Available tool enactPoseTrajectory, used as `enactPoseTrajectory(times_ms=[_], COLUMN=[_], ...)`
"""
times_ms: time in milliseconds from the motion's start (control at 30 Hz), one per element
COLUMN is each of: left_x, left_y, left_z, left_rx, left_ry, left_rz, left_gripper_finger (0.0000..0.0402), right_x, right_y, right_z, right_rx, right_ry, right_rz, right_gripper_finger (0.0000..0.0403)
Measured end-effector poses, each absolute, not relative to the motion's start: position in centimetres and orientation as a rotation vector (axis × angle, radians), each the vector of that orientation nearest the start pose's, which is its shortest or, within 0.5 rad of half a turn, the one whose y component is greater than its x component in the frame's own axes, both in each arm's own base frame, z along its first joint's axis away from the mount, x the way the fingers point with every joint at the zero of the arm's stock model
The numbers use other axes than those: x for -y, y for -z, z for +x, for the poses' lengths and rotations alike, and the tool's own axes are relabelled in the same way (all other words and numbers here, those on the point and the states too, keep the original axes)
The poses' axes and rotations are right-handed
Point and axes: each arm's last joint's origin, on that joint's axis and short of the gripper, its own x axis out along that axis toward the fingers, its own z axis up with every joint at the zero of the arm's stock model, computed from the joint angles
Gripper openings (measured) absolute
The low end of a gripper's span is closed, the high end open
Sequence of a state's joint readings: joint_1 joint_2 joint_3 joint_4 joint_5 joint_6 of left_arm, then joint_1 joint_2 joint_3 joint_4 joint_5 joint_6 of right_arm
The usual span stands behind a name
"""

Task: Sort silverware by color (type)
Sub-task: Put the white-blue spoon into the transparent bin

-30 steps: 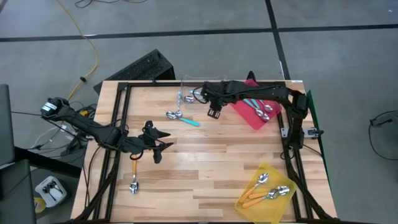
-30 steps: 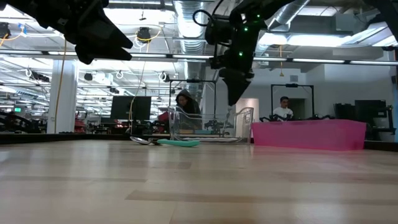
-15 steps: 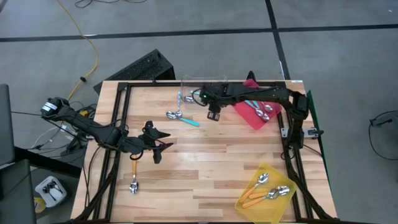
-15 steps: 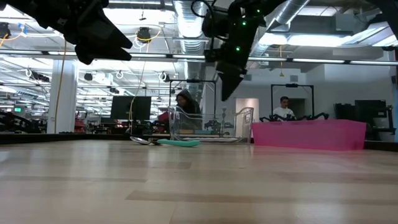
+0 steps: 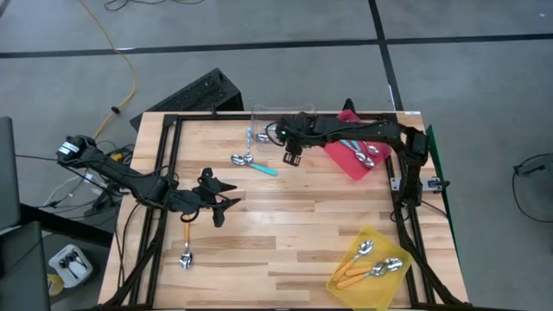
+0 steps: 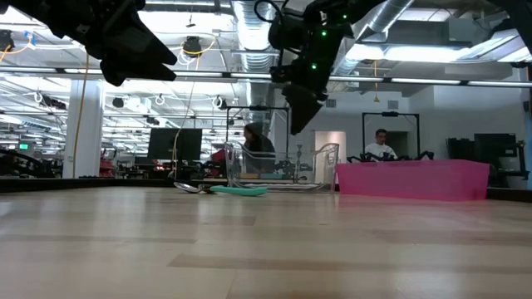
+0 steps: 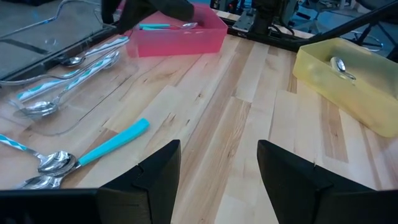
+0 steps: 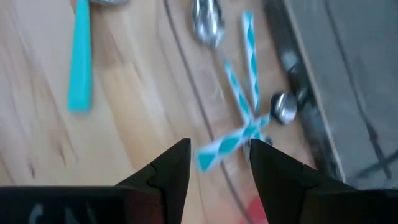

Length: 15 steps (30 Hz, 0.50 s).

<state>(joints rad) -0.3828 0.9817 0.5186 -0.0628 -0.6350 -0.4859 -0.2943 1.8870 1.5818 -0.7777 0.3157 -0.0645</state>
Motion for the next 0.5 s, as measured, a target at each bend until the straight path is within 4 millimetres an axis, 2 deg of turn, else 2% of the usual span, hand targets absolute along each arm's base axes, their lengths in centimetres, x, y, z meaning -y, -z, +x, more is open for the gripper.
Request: enactPoseTrajectory(times_ms=[200,367,500], left_x=[5.8,5.8,5.8], left_y=[-22.2,-22.2,-22.2], left_z=[19.0,19.0,19.0], left_rx=[-0.387,-0.386,-0.385], left_ry=[-0.350,-0.351,-0.351], left_rz=[-0.220,-0.226,-0.228], left_gripper_finger=[0.0197,0.0196,0.0196], right_x=[12.5,12.6,12.5], right_y=[-25.5,-25.7,-25.4], right_z=[38.0,37.0,36.1], right_rx=[-1.103,-1.176,-1.267], right_ry=[0.509,0.660,0.669], right_rz=[-0.091,-0.145,-0.154], right_gripper_finger=[0.0189,0.0189,0.0189])
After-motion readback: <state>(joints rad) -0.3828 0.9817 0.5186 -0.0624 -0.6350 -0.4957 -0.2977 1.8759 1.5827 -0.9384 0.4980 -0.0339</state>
